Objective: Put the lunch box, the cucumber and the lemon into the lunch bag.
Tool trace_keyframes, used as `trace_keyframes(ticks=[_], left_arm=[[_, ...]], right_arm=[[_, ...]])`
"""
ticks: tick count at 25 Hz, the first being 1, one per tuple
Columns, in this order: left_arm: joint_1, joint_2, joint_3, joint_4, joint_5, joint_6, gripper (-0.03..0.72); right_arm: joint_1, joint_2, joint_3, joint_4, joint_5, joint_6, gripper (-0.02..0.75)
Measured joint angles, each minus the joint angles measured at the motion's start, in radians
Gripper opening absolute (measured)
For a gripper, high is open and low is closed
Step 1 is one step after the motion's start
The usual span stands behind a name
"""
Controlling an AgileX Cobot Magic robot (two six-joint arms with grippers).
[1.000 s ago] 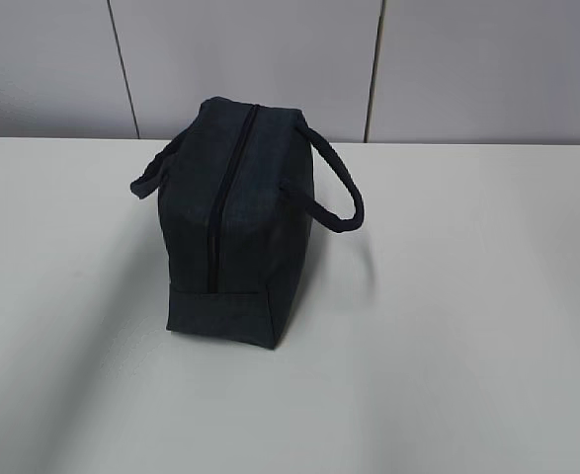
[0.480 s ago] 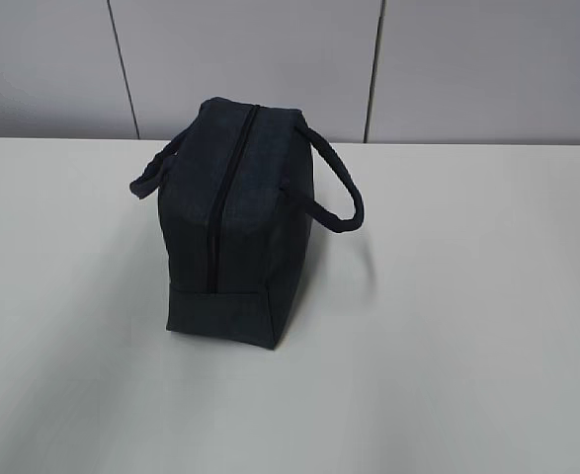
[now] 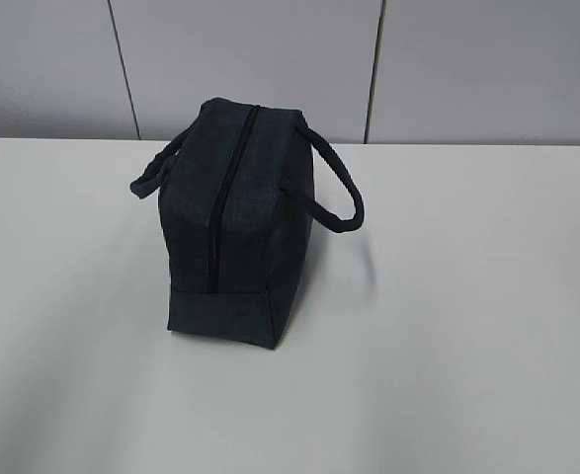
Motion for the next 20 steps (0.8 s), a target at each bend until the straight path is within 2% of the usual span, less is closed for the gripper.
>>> trace_keyframes(ticks=[13,20], left_arm=[[0.0,-0.455,0.43,0.057,0.019,0.0,0.501],[0.0,-0.579,0.463,0.057,0.025,0.0,0.501]], right_arm=[[0.0,-0.447,0.508,-0.004,-0.048,0.018,0.348],[0.0,-0.583,0.578,-0.031,-0.045,0.056,0.343]])
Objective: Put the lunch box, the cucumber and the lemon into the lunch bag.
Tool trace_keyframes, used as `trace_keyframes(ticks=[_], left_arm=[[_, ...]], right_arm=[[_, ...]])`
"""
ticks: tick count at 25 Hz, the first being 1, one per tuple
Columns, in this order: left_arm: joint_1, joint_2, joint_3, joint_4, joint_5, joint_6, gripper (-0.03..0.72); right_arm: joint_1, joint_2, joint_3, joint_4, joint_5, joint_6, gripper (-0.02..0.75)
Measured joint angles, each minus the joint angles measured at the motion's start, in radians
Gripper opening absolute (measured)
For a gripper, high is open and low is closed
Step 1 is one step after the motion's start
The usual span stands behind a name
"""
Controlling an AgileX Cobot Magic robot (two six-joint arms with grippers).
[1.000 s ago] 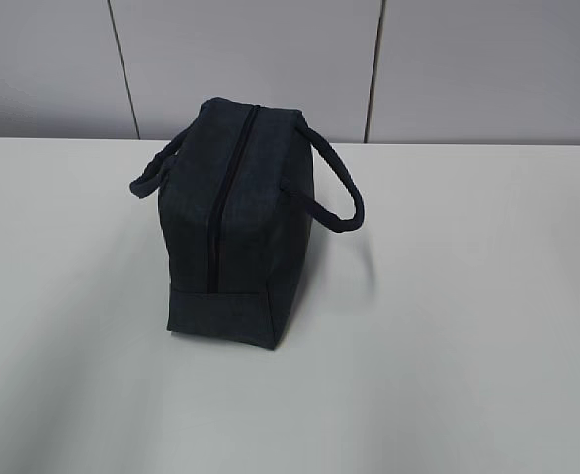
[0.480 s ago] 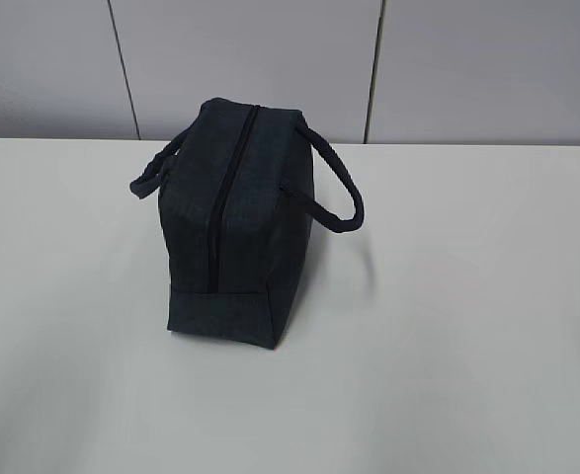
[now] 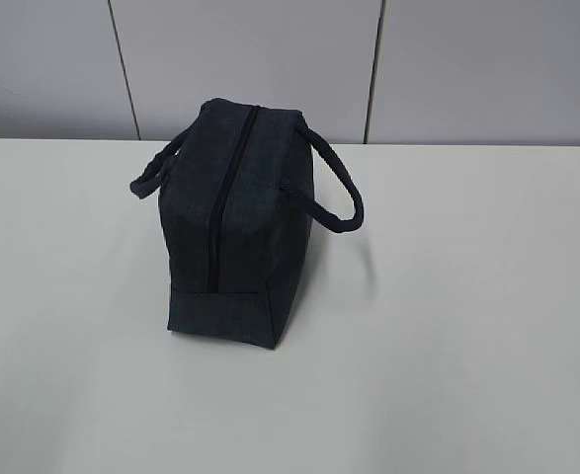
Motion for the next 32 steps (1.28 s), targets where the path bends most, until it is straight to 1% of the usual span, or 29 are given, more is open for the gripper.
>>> trace_keyframes(ticks=[3,11,14,18,21,32], left_arm=[[0.0,-0.013,0.0,0.0,0.004,0.0,0.501],[0.0,-0.013,0.0,-0.002,0.094,0.0,0.501],[0.0,-0.013,0.0,-0.002,0.119,0.0,0.494],[0.0,-0.013,0.0,0.008,0.164,0.0,0.466],[0.0,-0.017,0.0,0.008,0.164,0.0,0.454],[0.0,-0.024,0.022,0.015,0.138,0.0,0.446]], right_arm=[[0.0,-0.002,-0.004,-0.007,0.021,0.014,0.335],[0.0,-0.002,-0.014,-0.053,0.185,0.022,0.334],[0.0,-0.002,-0.014,-0.062,0.194,0.022,0.334],[0.0,-0.002,-0.014,-0.062,0.196,0.022,0.333],[0.0,-0.004,-0.003,-0.062,0.183,0.023,0.332],[0.0,-0.004,-0.003,-0.064,0.179,0.025,0.33]])
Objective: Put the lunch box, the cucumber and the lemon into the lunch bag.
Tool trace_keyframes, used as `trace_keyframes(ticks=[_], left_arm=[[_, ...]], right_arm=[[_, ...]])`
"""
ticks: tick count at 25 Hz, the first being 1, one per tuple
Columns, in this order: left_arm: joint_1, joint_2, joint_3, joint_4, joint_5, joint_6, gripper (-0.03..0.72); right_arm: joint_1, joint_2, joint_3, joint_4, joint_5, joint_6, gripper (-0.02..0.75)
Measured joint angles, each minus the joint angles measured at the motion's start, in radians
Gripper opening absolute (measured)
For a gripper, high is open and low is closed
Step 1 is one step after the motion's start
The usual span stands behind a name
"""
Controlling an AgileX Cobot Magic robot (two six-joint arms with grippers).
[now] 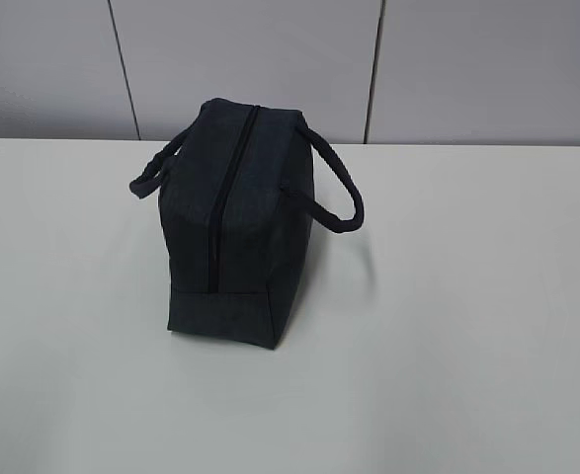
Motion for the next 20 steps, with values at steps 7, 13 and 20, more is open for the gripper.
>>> trace_keyframes(ticks=[7,13,20], left_arm=[[0.0,0.0,0.0,0.0,-0.002,0.0,0.437],[0.0,0.0,0.0,0.0,-0.002,0.0,0.436],[0.107,0.0,0.0,0.0,-0.004,0.0,0.435]], right_arm=[[0.0,0.0,0.0,0.0,0.0,0.001,0.33],[0.0,0.0,0.0,0.0,0.0,0.001,0.33],[0.0,0.0,0.0,0.0,0.0,0.001,0.33]])
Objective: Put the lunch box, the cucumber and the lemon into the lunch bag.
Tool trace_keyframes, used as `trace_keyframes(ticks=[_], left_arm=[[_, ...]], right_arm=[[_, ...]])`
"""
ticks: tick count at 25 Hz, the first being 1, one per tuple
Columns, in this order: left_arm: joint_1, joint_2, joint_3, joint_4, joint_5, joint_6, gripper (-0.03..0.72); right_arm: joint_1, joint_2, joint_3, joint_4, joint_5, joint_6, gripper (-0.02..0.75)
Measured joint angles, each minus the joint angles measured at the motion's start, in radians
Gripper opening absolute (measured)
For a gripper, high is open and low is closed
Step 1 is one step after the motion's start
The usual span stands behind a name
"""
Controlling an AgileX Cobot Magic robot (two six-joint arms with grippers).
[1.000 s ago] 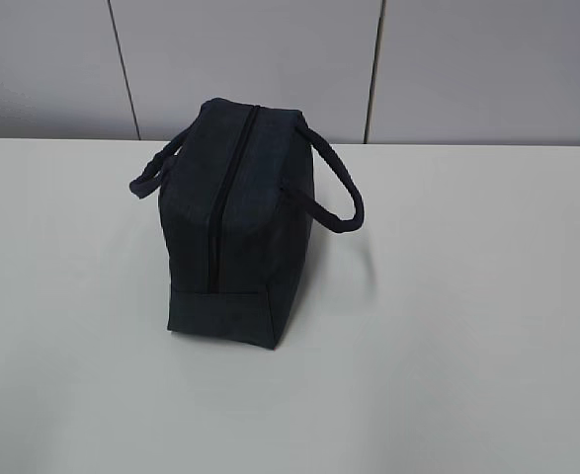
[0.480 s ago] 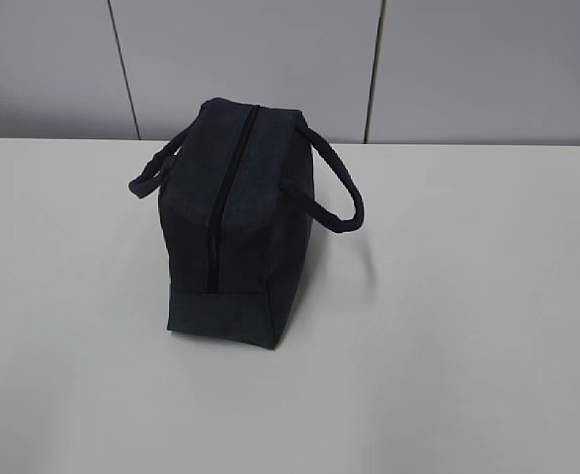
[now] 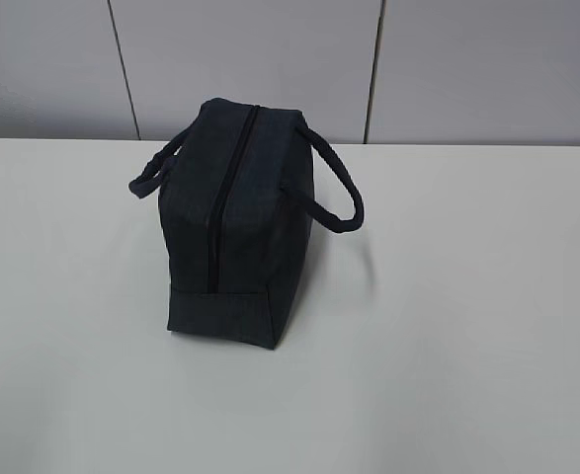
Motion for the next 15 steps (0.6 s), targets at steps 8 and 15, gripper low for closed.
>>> trace_keyframes(ticks=[8,15], left_arm=[[0.194,0.0,0.0,0.0,0.0,0.0,0.435],[0.196,0.0,0.0,0.0,0.0,0.0,0.427]], right_arm=[[-0.025,0.0,0.0,0.0,0.0,0.0,0.33],[-0.028,0.0,0.0,0.0,0.0,0.0,0.33]])
